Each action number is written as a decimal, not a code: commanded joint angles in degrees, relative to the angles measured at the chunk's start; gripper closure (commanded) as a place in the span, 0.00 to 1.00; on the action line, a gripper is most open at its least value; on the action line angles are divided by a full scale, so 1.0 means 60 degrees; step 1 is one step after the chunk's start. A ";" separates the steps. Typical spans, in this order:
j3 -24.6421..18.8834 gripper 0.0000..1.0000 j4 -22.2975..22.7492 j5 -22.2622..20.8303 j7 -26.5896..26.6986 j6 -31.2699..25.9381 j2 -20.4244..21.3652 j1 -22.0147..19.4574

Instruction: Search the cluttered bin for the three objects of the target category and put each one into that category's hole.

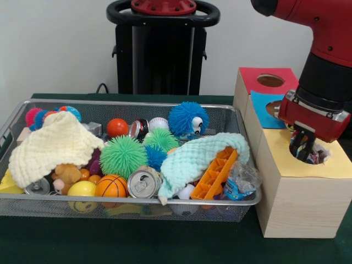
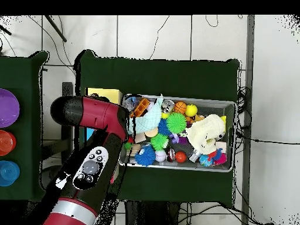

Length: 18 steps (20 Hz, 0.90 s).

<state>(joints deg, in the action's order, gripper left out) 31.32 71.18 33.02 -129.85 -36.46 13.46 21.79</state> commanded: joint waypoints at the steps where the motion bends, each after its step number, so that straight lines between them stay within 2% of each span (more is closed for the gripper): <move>1: -0.0911 1.00 0.0693 -0.0012 -0.1931 0.0137 -0.0350 -0.0348; 3: -0.0889 1.00 0.0675 -0.0059 -0.1871 0.0188 -0.0359 -0.0345; 4: -0.0876 0.00 0.0671 -0.0095 -0.1820 0.0250 -0.0363 -0.0342; 18: -0.0935 0.00 0.0645 0.0016 -0.1912 0.0111 -0.0351 -0.0362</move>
<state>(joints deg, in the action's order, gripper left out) 31.05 70.85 33.28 -129.85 -35.95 13.47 21.93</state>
